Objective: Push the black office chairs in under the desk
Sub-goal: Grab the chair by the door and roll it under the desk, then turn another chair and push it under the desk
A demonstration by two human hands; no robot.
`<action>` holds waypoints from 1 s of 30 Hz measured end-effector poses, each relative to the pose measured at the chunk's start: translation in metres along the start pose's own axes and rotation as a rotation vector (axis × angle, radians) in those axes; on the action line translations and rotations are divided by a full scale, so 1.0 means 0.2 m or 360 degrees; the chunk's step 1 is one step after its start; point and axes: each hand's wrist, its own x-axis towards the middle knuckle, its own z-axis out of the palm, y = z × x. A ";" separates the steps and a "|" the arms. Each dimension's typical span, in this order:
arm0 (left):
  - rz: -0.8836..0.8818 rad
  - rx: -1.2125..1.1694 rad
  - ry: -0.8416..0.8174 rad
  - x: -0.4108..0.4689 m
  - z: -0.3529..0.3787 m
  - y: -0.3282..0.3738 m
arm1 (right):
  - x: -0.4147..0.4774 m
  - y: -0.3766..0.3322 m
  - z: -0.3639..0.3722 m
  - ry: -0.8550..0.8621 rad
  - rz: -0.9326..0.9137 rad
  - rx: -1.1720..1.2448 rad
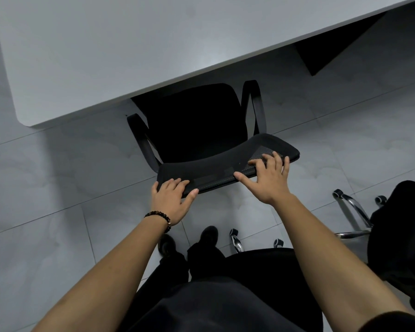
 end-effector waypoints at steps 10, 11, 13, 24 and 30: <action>0.0092 -0.0054 -0.0033 -0.12 -0.10 -0.06 | -0.15 -0.15 0.01 0.0156 0.0120 0.0283; 0.0137 -0.0031 -0.0037 -0.14 -0.11 -0.08 | -0.19 -0.18 0.02 0.0134 0.0117 0.0352; 0.0201 -0.0045 -0.0013 -0.20 -0.16 -0.15 | -0.31 -0.25 0.02 0.0138 0.0145 0.0537; 0.0718 -0.0742 0.0147 -0.60 -0.63 -0.69 | -1.32 -0.88 0.11 0.0929 0.0870 0.1511; 0.0861 -0.0928 -0.0306 -0.77 -0.56 -0.90 | -1.93 -1.42 0.40 0.1042 0.1314 0.1689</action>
